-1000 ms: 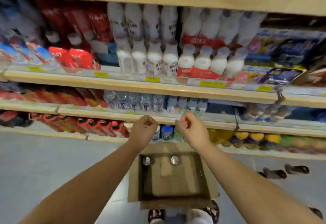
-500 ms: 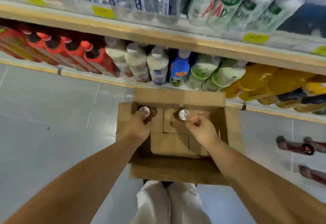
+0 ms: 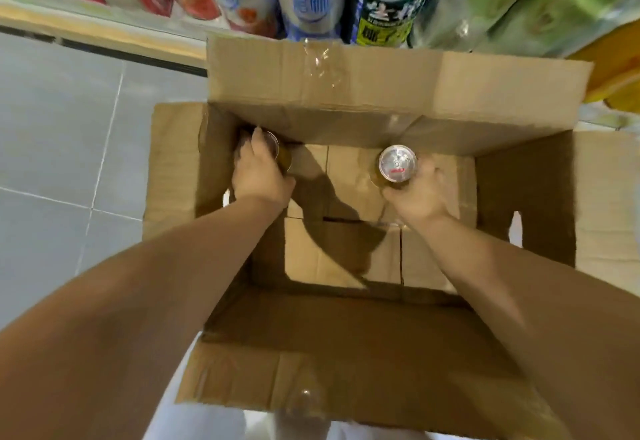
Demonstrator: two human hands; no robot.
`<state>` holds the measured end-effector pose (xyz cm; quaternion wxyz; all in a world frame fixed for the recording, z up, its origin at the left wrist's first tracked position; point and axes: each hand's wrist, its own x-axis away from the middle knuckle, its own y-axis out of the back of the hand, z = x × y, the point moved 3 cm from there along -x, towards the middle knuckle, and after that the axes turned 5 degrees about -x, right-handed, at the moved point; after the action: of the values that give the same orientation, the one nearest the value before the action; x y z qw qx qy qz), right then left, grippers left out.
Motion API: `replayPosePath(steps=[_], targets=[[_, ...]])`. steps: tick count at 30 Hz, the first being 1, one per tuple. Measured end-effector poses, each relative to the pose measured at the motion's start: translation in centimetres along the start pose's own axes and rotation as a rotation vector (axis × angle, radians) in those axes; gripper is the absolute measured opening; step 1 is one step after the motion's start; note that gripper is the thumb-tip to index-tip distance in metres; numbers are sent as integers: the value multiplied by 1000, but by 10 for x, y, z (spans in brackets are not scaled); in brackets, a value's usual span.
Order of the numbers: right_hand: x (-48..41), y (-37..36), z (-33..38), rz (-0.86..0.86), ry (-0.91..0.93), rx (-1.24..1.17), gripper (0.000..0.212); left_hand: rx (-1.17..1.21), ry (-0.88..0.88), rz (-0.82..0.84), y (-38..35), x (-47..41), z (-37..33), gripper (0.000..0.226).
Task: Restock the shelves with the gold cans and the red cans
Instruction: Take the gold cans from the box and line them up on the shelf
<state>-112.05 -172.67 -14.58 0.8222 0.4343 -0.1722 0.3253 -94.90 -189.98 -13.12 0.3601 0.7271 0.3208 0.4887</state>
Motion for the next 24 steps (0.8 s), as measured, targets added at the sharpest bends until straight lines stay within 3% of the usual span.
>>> replayPosePath(steps=[3,6,13,20,24], targets=[[-12,-14,2,-23,22,-39,78,-87,5,-86,-8,-7,2,84],[-11,-17,-2,-35,45,-29,73,-123,-55,-18,-16,-3,7,77],[46,18,-7,89,-41,-206,56,179,-15,156,11,22,10,76],[149,108,57,-2,-132,-598,40,748,193,346,132,113,-37,52],[208,183,132,-73,-152,-785,40,840,136,443,242,158,-92,22]])
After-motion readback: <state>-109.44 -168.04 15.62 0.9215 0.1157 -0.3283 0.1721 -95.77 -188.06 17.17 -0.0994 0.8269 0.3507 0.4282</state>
